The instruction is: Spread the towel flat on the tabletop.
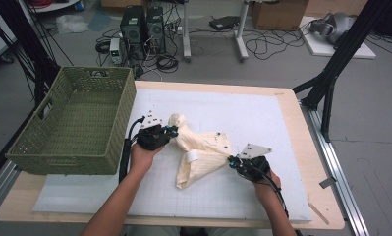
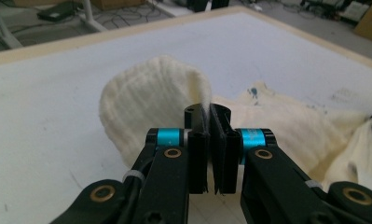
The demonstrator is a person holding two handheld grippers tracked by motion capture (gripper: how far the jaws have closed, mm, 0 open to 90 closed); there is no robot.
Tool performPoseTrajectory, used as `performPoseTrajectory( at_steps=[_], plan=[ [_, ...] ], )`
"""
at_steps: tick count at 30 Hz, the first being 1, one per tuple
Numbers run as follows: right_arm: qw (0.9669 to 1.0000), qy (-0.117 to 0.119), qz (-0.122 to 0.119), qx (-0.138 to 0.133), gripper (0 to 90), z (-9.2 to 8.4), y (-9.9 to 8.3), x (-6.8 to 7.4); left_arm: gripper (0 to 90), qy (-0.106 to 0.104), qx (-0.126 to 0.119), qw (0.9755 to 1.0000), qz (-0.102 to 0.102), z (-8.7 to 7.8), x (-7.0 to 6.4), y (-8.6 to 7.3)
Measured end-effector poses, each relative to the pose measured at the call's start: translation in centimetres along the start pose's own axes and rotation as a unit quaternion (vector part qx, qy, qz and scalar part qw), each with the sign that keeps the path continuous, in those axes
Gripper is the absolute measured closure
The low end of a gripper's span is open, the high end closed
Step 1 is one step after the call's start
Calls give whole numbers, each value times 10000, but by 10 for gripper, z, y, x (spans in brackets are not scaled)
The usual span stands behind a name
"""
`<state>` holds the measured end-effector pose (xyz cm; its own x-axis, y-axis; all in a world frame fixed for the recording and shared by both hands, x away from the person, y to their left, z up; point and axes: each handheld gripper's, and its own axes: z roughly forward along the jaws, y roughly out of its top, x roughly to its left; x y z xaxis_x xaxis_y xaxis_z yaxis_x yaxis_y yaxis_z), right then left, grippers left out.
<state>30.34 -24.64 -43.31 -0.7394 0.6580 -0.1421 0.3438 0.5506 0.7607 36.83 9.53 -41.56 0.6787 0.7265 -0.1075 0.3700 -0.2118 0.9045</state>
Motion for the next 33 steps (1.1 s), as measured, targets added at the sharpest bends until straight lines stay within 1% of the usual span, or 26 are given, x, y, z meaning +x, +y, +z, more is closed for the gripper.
performPoseTrajectory(
  at_steps=[2, 4, 5, 6, 7, 8, 9, 10, 11, 12, 13, 14, 15, 16, 17, 18, 19, 22, 25, 27, 28, 29, 30, 31, 32, 33],
  plan=[
    [9999, -90, 63, -15, 871, -7, -6, -5, 855, -24, 56, 10000, 10, 2, -1, -4],
    [9998, -208, 52, 27, 868, -12, -11, -8, 855, -48, 254, 9997, 5, 6, -3, -16],
    [9997, -242, 36, 74, 863, -13, -13, -9, 852, -43, 344, 9994, 53, 7, -4, -18],
    [9996, -262, 22, 95, 839, -13, -15, -9, 834, -4, 378, 9993, 69, 7, -5, -19],
    [9994, -315, 17, 150, 813, -13, -16, -9, 790, -4, 378, 9993, 69, 7, -5, -19],
    [9991, -365, 16, 222, 789, -14, -18, -9, 716, 171, 295, 9993, 126, 2, -8, -16],
    [9991, -368, 35, 216, 761, -15, -20, -10, 666, 191, 146, 9997, 107, -1, -8, -13],
    [9990, -399, 102, 185, 737, -17, -22, -11, 646, 208, -54, 9996, 167, -6, -10, -10],
    [9988, -436, 199, 131, 711, -20, -24, -13, 634, 184, -124, 9995, 214, -8, -11, -7],
    [9986, -443, 286, 85, 680, -21, -25, -14, 629, 184, -124, 9995, 214, -8, -11, -7],
    [9980, -476, 407, -39, 664, -24, -25, -16, 622, 75, -242, 9992, 311, -12, -15, 0],
    [9975, -504, 484, -125, 629, -27, -25, -17, 617, 75, -242, 9992, 311, -12, -15, 0],
    [9970, -529, 525, -225, 592, -28, -24, -19, 611, 62, -325, 9988, 353, -12, -17, 2],
    [9962, -511, 634, -308, 568, -29, -22, -18, 605, 20, -348, 9987, 375, -12, -18, 3],
    [9962, -511, 634, -308, 568, -29, -22, -18, 605, -8, -299, 9988, 387, -10, -19, 4],
    [9954, -563, 682, -375, 486, -29, -18, -16, 600, -28, -224, 9988, 446, -7, -20, 3],
    [9947, -609, 724, -393, 448, -28, -17, -14, 595, -59, -207, 9988, 431, -6, -20, 2],
    [9947, -630, 678, -437, 399, -27, -12, -9, 565, -137, -53, 9988, 459, 1, -23, 0],
    [9948, -622, 670, -440, 388, -26, -9, -6, 518, -229, 138, 9984, 505, 10, -28, -3],
    [9949, -621, 655, -452, 388, -26, -9, -6, 518, -291, 295, 9971, 632, 16, -32, -6],
    [9951, -626, 635, -435, 387, -25, -9, -5, 526, -291, 295, 9971, 632, 16, -32, -6],
    [9951, -620, 647, -418, 388, -25, -9, -5, 555, -373, 462, 9955, 738, 22, -35, -9],
    [9950, -624, 664, -401, 388, -25, -9, -4, 611, -445, 558, 9941, 813, 24, -37, -10],
    [9951, -634, 646, -398, 388, -26, -9, -5, 713, -518, 689, 9918, 947, 26, -40, -12],
    [9949, -642, 654, -413, 388, -26, -9, -4, 812, -499, 780, 9901, 1053, 27, -42, -13],
    [9949, -650, 656, -408, 389, -26, -9, -4, 839, -490, 870, 9888, 1110, 28, -44, -14]
  ],
)
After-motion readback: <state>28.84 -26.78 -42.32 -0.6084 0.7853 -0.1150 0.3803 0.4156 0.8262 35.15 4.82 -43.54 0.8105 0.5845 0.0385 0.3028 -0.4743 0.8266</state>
